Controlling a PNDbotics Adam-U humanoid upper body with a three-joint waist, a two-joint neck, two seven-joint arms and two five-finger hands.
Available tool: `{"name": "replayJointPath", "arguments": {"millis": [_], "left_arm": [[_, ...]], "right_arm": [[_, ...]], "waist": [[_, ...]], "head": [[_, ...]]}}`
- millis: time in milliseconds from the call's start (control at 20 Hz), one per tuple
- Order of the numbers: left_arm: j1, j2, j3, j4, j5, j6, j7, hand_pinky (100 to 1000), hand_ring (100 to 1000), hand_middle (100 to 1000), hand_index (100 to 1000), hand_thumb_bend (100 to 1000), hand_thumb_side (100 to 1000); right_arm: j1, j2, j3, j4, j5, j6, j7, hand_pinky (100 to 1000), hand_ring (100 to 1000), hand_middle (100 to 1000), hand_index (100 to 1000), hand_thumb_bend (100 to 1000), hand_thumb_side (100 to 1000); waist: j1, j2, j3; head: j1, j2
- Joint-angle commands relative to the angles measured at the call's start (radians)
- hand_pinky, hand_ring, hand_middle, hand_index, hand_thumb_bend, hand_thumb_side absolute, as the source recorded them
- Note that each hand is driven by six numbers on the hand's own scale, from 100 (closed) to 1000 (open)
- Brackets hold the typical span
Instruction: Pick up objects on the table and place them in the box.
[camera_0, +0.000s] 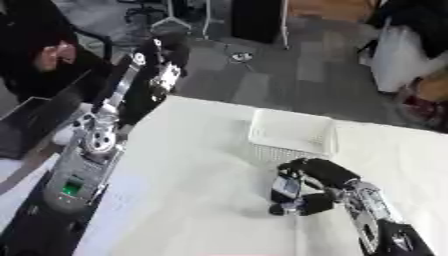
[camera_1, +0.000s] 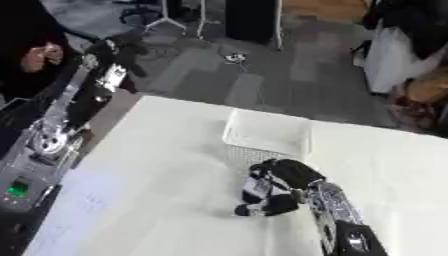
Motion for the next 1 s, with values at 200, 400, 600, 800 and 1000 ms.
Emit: {"name": "replayJointPath", "arguments": {"millis": [200, 400, 600, 800, 1000], "left_arm": [[-0.017, 0.010, 0.009, -0.015, 0.001, 0.000, -0.003, 366, 573, 681, 858, 159, 881], [-0.017, 0.010, 0.009, -0.015, 0.002, 0.000, -0.003, 366, 573, 681, 858, 159, 881], [-0.017, 0.010, 0.009, -0.015, 0.002, 0.000, -0.004, 366, 572, 681, 858, 159, 881], [-0.018, 0.009, 0.008, -0.015, 0.002, 0.000, -0.004, 366, 572, 681, 858, 159, 881], [-0.018, 0.009, 0.008, -0.016, 0.002, 0.000, -0.004, 366, 572, 681, 858, 159, 880]], "right_arm": [[-0.023, 0.007, -0.010, -0.011, 0.015, 0.009, -0.029, 679, 665, 685, 943, 823, 1000], [-0.017, 0.018, -0.012, -0.019, 0.033, 0.041, -0.071, 671, 659, 685, 924, 818, 1000], [-0.013, 0.026, -0.010, -0.011, 0.059, 0.073, -0.117, 660, 652, 681, 901, 818, 1000], [-0.009, 0.034, -0.013, 0.001, 0.079, 0.107, -0.178, 455, 559, 610, 835, 812, 1000], [-0.007, 0.039, -0.014, 0.020, 0.074, 0.144, -0.238, 186, 440, 528, 748, 796, 1000]], "waist": [[0.006, -0.007, 0.001], [0.007, -0.006, 0.001], [0.007, -0.006, 0.001], [0.007, -0.006, 0.001], [0.007, -0.006, 0.001]], "head": [[0.001, -0.013], [-0.001, -0.016], [-0.003, -0.020], [-0.006, -0.025], [-0.007, -0.027]]}}
